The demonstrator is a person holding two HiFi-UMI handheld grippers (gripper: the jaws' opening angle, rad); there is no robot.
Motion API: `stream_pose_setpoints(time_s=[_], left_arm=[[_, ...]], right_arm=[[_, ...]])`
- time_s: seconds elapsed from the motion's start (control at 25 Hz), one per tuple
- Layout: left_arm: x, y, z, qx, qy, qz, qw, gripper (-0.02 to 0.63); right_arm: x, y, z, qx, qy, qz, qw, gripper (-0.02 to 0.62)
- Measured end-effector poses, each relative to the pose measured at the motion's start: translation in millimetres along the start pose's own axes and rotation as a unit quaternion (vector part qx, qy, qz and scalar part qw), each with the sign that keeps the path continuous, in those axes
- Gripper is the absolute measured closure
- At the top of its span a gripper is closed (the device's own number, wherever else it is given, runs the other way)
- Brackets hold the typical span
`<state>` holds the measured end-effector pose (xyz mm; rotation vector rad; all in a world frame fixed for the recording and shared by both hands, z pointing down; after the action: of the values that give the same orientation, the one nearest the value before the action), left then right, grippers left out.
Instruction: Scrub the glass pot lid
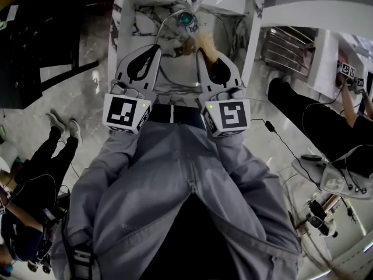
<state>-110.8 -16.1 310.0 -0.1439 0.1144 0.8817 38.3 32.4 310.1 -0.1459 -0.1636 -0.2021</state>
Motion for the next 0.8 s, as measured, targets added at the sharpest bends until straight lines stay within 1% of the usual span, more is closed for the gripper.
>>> stream_pose_setpoints(time_s=[0.08, 0.24, 0.4, 0.44, 0.48, 0.56, 0.64, 0.72, 0.8], left_arm=[[-6.7, -3.0, 13.2, -0.008, 0.006, -0.004, 0.9999, 0.589], [-20.1, -13.2, 41.3, -0.023, 0.013, 0.0, 0.9996, 0.589], [-29.5, -21.6, 59.0, -0.039, 0.02, -0.004, 0.999, 0.588], [-31.2, -23.5, 63.3, -0.047, 0.025, -0.004, 0.9986, 0.578], [-32.8, -25.4, 67.9, -0.057, 0.034, -0.005, 0.9978, 0.556], [-35.9, -29.1, 77.3, -0.079, 0.051, -0.005, 0.9956, 0.476], [-38.3, -33.1, 85.8, -0.098, 0.052, 0.0, 0.9938, 0.401], [-38.4, -35.2, 94.9, -0.113, 0.051, 0.002, 0.9922, 0.385], [-39.2, -36.1, 104.0, -0.13, 0.06, 0.0, 0.9896, 0.377]], right_arm=[[0.6, -5.5, 14.1, -0.012, -0.004, -0.006, 1.0, 0.54], [2.6, -18.0, 38.3, -0.024, -0.014, -0.014, 1.0, 0.54], [5.1, -29.2, 56.5, -0.034, -0.018, -0.023, 0.999, 0.54], [6.1, -31.8, 60.6, -0.036, -0.018, -0.025, 0.999, 0.541], [7.3, -34.9, 64.4, -0.037, -0.017, -0.028, 0.999, 0.54], [9.9, -42.3, 70.9, -0.033, -0.014, -0.032, 0.999, 0.541], [13.5, -50.3, 78.2, -0.03, -0.011, -0.033, 0.999, 0.54], [17.2, -55.2, 87.2, -0.031, -0.005, -0.035, 0.999, 0.54], [20.6, -57.7, 97.1, -0.043, 0.0, -0.038, 0.998, 0.54]])
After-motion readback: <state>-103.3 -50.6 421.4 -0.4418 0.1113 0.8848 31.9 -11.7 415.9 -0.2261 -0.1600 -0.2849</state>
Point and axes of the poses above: the fingertips, and each gripper's own axes: y backward along the fingers, x to its right, z out of its underside, the point moved 6 cm from there along y, backward along the fingers, and after that the axes turned 13 degrees about x, right-handed, at the moved point
